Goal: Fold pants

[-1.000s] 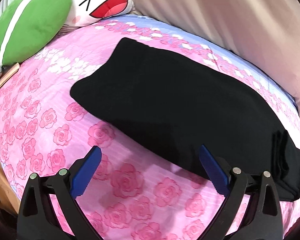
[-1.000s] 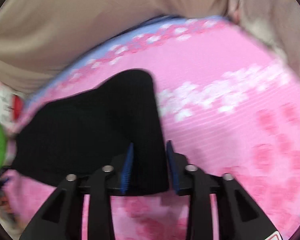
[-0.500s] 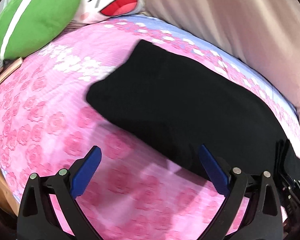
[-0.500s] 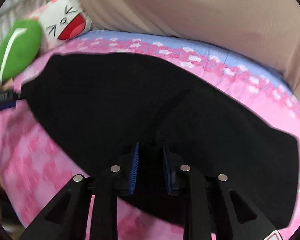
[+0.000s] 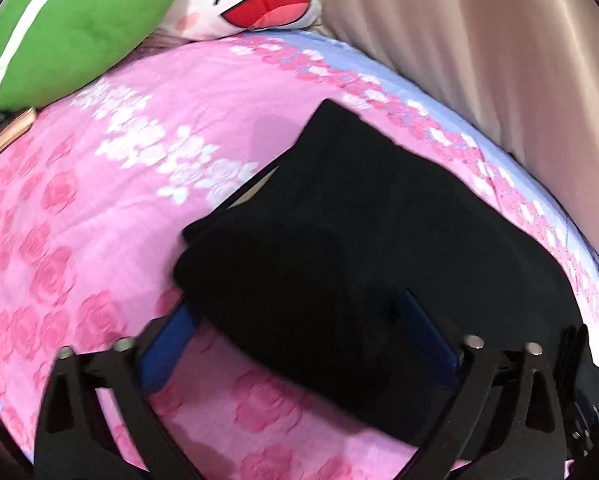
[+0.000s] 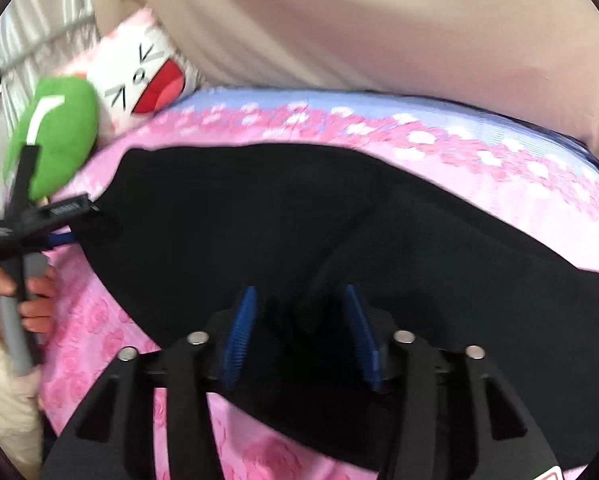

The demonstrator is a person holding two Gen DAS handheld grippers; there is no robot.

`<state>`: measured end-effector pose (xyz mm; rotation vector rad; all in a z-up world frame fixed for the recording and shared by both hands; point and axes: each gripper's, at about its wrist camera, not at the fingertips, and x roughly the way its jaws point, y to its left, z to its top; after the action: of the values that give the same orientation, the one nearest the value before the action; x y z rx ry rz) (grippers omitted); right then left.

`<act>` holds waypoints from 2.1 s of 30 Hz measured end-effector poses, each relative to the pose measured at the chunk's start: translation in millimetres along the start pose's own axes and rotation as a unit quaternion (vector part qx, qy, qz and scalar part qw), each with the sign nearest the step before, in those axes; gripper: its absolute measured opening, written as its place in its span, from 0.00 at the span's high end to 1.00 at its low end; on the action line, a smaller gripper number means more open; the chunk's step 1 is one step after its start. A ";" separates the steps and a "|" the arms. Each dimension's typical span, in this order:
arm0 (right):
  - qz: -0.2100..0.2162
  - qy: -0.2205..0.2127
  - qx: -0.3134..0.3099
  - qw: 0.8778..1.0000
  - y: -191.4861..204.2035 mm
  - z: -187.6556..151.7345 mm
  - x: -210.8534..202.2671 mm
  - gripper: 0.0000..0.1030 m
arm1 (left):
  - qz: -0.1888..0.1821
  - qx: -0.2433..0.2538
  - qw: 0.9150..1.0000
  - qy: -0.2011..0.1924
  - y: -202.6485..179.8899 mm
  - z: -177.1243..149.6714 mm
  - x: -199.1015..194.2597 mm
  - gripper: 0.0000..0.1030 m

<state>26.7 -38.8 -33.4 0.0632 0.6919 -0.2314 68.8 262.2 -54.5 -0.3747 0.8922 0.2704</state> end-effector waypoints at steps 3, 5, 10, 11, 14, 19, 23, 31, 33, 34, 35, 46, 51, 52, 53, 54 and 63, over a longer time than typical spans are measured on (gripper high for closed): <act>-0.022 -0.022 0.037 0.999 -27.4 -10.3 -27.7 0.32 | 0.003 0.014 1.000 -0.010 -16.5 8.9 -7.2 0.81; -0.033 -0.031 0.064 0.997 -47.5 -17.6 -42.9 0.32 | 0.000 0.031 0.999 -0.035 -34.4 14.0 -27.0 0.86; -0.060 -0.055 0.116 0.990 -94.7 -40.4 -72.9 0.31 | -0.093 0.120 0.984 -0.096 -127.2 5.5 -104.4 0.89; -0.063 -0.061 0.129 0.988 -103.8 -45.5 -77.9 0.31 | -0.110 0.139 0.979 -0.102 -146.1 -2.7 -115.9 0.89; -0.063 -0.066 0.146 0.985 -117.9 -53.9 -83.7 0.30 | -0.165 0.216 0.959 -0.077 -213.8 -46.1 -131.4 0.87; -0.071 -0.051 0.162 0.983 -133.3 -68.9 -81.6 0.29 | -0.138 0.309 0.941 0.028 -277.4 -134.0 -81.9 0.50; -0.076 -0.054 0.168 0.981 -143.6 -74.7 -92.8 0.28 | -0.103 0.320 0.942 -0.005 -261.4 -153.3 -90.3 0.22; 0.072 -0.053 0.164 0.982 -118.2 -21.9 -69.2 0.21 | -0.010 0.245 0.965 -0.097 -177.7 -94.4 -127.1 0.08; 0.114 -0.024 0.168 0.979 -102.8 -8.0 -40.8 0.21 | 0.019 0.229 0.969 -0.088 -161.3 -84.2 -117.1 0.08; 0.128 -0.007 0.171 0.977 -94.8 -3.0 -24.7 0.21 | 0.024 0.224 0.971 -0.083 -156.6 -80.9 -114.9 0.08; 0.138 0.006 0.175 0.975 -89.0 -0.5 -11.2 0.21 | 0.029 0.219 0.972 -0.079 -153.3 -76.4 -109.5 0.08; 0.102 0.032 0.145 0.984 -40.0 8.8 29.8 0.76 | 0.043 0.195 0.978 -0.058 -107.5 -75.9 -88.9 0.08; 0.117 -0.006 0.125 0.985 -29.6 27.8 -4.4 0.85 | 0.045 0.192 0.979 -0.053 -106.9 -74.9 -86.4 0.08; 0.122 -0.028 0.119 0.985 -31.4 34.4 -23.9 0.85 | 0.047 0.193 0.979 -0.053 -107.8 -74.8 -86.3 0.08; 0.120 -0.041 0.116 0.985 -34.0 38.2 -36.1 0.85 | 0.047 0.194 0.978 -0.054 -109.1 -74.7 -86.7 0.08; 0.113 -0.064 0.112 0.985 -41.4 41.7 -56.6 0.85 | 0.047 0.196 0.978 -0.054 -110.8 -74.8 -87.1 0.08; -0.050 -0.061 0.194 0.978 -165.8 -21.1 -102.3 0.79 | 0.031 0.228 0.972 -0.046 -151.2 -88.3 -82.3 0.08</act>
<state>-101.2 -177.7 18.8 0.3863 0.5208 -0.4611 14.8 82.2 -8.5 0.0921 0.8460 0.1327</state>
